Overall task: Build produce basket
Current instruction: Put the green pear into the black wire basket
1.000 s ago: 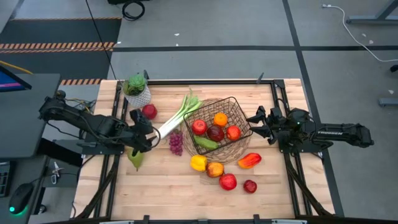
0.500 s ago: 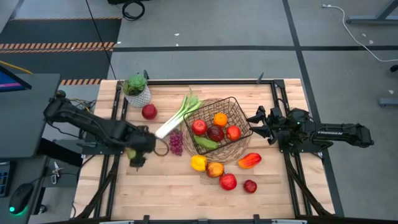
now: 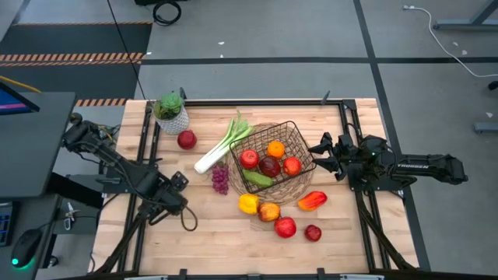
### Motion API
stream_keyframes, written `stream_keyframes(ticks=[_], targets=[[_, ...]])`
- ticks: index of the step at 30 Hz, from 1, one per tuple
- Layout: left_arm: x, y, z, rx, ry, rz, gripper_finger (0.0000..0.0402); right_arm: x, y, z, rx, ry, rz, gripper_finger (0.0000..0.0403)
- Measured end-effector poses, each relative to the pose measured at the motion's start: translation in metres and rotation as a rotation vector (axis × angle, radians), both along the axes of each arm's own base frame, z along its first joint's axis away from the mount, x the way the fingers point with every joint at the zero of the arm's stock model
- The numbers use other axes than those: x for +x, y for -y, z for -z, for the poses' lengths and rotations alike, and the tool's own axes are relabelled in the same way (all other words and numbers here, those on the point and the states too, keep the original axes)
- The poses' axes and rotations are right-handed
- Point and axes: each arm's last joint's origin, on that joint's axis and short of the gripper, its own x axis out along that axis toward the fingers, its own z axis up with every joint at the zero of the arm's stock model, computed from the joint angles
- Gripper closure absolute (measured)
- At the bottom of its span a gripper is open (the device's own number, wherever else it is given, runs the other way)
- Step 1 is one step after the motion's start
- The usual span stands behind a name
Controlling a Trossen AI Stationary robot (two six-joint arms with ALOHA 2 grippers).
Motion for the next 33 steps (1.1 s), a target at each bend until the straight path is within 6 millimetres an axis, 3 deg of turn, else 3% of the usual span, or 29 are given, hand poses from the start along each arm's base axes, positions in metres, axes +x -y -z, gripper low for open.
stream_keyframes(ticks=[3, 6, 15, 23, 33], targets=[[-0.003, 0.003, 0.0, 0.019, 0.002, 0.04, 0.0004, 0.0, 0.0, 0.0, 0.0, 0.0, 0.0, 0.0172], [-0.001, 0.002, 0.002, 0.028, 0.004, -0.038, 0.0004, 0.0, 0.0, 0.0, 0.0, 0.0, 0.0, 0.0172], [-0.003, -0.014, 0.021, 0.009, -0.099, -0.574, 0.0004, 0.0, 0.0, 0.0, 0.0, 0.0, 0.0, 0.0172], [-0.007, -0.023, 0.042, 0.035, -0.119, -0.693, 0.0004, 0.0, 0.0, 0.0, 0.0, 0.0, 0.0, 0.0172], [-0.009, -0.024, 0.064, 0.006, -0.087, -0.695, 0.0004, 0.0, 0.0, 0.0, 0.0, 0.0, 0.0, 0.0172]])
